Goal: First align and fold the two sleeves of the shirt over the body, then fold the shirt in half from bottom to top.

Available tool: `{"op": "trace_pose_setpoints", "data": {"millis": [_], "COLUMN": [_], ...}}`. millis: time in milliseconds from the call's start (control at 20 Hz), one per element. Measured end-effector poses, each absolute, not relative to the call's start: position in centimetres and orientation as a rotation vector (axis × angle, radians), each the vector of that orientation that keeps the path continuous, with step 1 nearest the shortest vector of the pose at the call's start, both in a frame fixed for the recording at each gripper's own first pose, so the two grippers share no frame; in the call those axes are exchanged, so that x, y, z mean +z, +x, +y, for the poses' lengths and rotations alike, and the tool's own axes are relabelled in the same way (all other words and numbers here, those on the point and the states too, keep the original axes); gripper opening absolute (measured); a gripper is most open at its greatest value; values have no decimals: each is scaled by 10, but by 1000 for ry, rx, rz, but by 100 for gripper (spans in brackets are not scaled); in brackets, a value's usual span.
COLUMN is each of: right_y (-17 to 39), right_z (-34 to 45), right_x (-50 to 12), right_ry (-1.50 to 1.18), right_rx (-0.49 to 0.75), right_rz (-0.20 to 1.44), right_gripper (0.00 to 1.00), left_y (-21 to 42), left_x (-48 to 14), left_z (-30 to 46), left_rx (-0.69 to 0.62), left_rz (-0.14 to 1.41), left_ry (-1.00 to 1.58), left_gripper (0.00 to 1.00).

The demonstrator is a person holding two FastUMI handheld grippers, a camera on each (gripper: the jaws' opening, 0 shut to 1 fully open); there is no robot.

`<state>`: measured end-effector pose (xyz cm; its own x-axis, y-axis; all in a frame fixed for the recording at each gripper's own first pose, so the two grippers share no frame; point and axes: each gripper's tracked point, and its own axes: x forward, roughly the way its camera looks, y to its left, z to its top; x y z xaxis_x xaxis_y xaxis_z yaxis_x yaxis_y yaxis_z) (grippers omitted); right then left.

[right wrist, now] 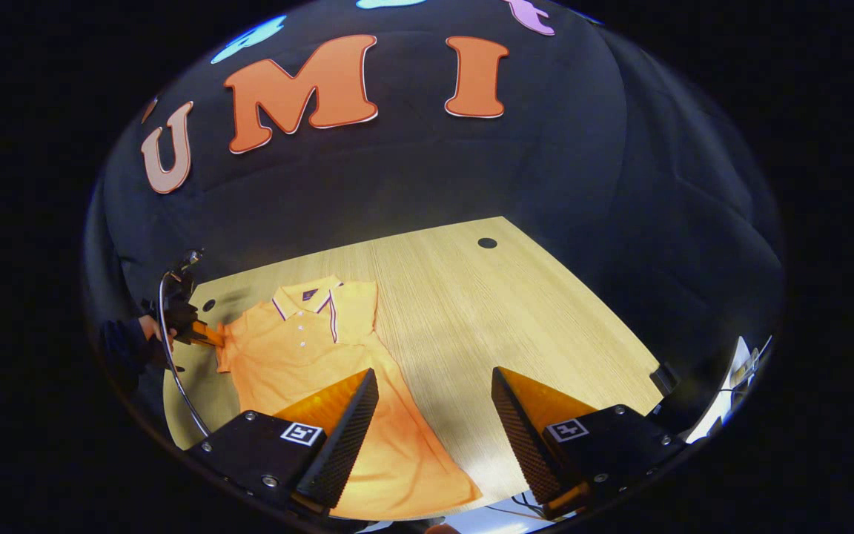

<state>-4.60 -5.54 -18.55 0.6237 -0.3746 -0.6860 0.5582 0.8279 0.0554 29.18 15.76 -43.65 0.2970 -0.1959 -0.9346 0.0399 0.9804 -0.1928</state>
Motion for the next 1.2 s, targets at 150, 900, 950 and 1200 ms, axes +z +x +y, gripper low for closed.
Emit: {"op": "trace_pose_setpoints", "data": {"millis": [150,900,950,1200], "right_y": [-46,-83,-82,-76], "right_z": [-56,-82,-82,-94], "right_x": [-184,-171,-171,-162], "right_ry": [292,323,322,271], "right_rx": [-545,-627,-627,-610], "right_rz": [710,685,681,627], "right_gripper": [94,94,94,94], "left_y": [300,311,310,306], "left_x": [-412,-348,-340,-300], "left_z": [142,-9,-7,1], "left_rx": [-203,-576,-570,-528], "left_rz": [1200,1035,1020,867], "left_ry": [-103,-157,-154,-135], "left_gripper": [3,82,91,99]}}
